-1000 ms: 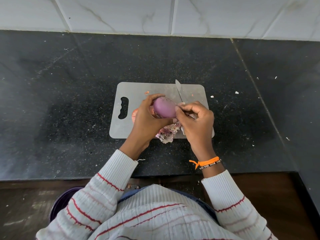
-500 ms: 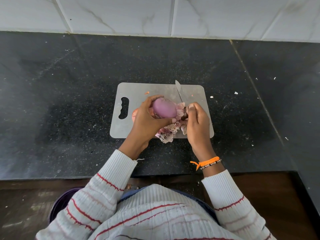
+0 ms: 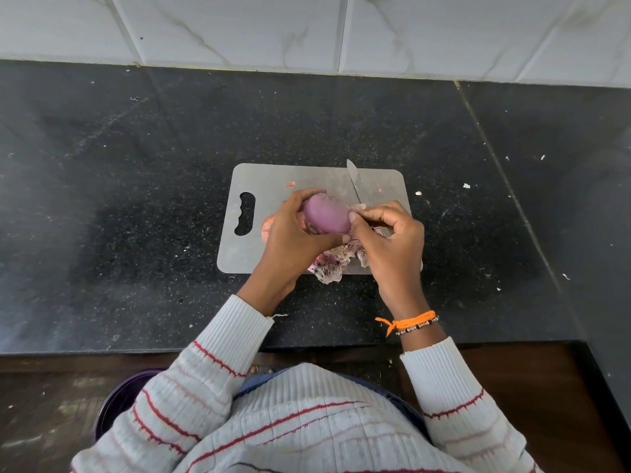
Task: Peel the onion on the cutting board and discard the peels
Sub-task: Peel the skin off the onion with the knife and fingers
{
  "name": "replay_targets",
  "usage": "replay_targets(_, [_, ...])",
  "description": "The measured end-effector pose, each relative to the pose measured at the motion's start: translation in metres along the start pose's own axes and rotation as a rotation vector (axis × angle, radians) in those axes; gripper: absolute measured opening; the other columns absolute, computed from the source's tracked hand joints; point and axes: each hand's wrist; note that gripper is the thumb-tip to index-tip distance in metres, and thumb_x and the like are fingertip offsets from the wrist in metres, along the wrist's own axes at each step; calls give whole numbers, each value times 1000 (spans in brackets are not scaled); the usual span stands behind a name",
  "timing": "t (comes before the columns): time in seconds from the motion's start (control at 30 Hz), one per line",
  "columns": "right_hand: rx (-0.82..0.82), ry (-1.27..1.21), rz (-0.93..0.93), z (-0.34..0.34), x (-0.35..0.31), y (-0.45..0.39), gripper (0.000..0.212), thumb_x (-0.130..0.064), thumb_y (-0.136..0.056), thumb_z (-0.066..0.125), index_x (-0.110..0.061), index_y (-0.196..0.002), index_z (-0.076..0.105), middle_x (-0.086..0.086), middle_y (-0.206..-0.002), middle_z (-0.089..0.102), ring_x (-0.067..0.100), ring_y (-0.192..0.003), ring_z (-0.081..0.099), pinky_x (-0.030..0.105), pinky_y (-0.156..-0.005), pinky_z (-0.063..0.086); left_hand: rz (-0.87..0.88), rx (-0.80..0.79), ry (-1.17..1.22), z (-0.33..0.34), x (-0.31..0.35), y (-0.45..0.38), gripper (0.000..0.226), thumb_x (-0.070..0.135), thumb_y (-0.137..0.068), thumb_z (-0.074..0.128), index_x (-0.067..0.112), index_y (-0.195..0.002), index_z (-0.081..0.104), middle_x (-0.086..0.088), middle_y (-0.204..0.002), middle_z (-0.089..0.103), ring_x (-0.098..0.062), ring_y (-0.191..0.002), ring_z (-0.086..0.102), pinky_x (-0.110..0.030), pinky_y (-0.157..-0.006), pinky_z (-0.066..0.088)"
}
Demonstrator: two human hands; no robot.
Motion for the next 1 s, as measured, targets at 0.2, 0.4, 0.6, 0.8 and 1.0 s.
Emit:
replay_targets(0.2, [-101, 39, 111, 1, 7, -4, 7, -5, -89, 58, -5, -89, 65, 9, -91, 64, 6, -80, 60, 16, -70, 50, -7, -27, -11, 1, -1, 0, 73, 5, -53, 88, 20, -116, 56, -7, -115, 59, -22, -102, 62, -41, -87, 55])
replay_targets(0.4, [-276, -310, 387, -1, 3, -5, 28, -3, -97, 34, -13, -85, 58, 6, -92, 59, 10, -81, 58, 24, -72, 50, 8, -21, -29, -3, -3, -3, 73, 7, -53, 88, 23, -117, 55, -5, -117, 57, -21, -102, 62, -39, -88, 55])
replay_targets(0.6, [-238, -82, 368, 7, 13, -2, 29, -22, -99, 38, -9, -102, 64, 14, -103, 65, 26, -99, 61, 43, -87, 50, 27, -23, -71, -3, -1, -2, 74, 12, -53, 89, 25, -117, 56, -1, -116, 57, -16, -104, 60, -38, -89, 54])
replay_targets(0.8, [-191, -278, 402, 1, 11, -3, 18, -5, -95, 48, -13, -99, 64, 4, -94, 68, 13, -89, 64, 30, -79, 53, 16, 4, -55, -6, 1, -2, 74, 10, -52, 89, 27, -116, 56, -1, -115, 55, -18, -105, 60, -41, -88, 54])
replay_targets(1.0, [-178, -830, 605, -5, 7, -8, 31, -3, -99, 31, -7, -105, 61, 2, -92, 74, 12, -91, 69, 24, -84, 55, -7, 16, -21, -8, 7, 0, 76, 3, -54, 86, 23, -118, 52, 11, -109, 57, -17, -99, 62, -34, -83, 56])
Point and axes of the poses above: each hand's wrist, its own y-axis away from the middle knuckle, its own z-axis out of the palm, x = y × z
